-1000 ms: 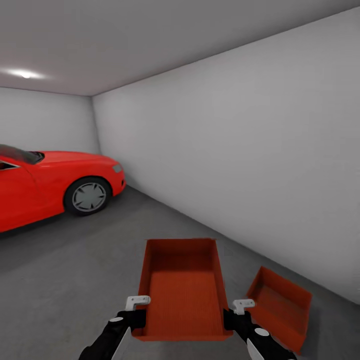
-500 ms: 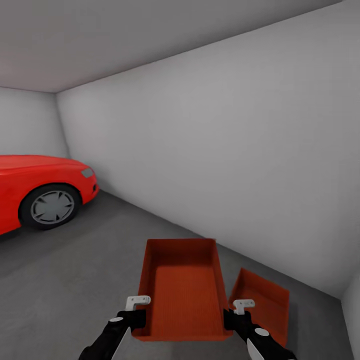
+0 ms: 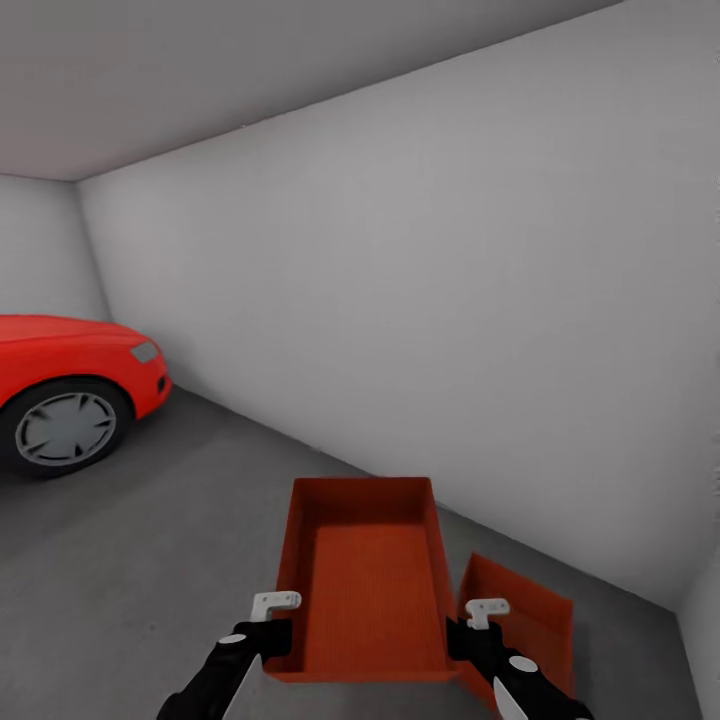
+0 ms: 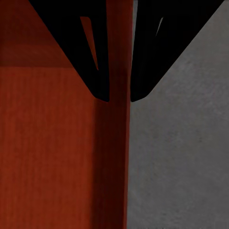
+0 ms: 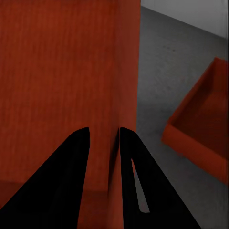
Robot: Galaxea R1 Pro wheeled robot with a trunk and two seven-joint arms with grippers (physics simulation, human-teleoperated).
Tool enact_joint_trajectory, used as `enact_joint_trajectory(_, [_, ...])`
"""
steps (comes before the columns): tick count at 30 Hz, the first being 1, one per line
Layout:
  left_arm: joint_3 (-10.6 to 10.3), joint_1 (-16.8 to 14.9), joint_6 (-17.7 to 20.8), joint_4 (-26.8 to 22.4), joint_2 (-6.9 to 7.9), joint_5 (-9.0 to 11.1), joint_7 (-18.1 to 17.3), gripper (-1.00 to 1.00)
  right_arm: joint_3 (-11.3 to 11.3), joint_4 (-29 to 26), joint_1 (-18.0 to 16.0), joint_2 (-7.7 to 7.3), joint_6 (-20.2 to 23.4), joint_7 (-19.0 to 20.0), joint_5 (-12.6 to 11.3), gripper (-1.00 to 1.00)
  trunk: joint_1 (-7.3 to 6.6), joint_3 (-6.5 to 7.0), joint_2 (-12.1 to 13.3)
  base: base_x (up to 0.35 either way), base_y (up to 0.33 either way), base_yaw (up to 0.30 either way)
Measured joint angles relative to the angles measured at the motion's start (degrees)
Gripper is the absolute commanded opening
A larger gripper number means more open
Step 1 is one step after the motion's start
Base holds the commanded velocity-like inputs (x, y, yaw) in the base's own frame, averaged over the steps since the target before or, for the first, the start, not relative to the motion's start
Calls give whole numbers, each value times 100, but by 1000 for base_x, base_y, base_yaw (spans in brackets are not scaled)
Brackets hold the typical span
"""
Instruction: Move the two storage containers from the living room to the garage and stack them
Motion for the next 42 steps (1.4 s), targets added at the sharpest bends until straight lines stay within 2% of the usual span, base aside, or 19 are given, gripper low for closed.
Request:
enact_joint_trajectory(32, [-6, 1, -2, 4, 5, 15, 2, -100, 5, 2, 0, 3, 0, -6, 1, -100, 1, 0, 0, 323, -110, -278])
enact_joint_trajectory(42, [-9, 0, 0, 0, 11, 22, 0, -100, 4, 1, -1, 8, 0, -7, -1, -100, 3, 0, 1, 73, -9, -279])
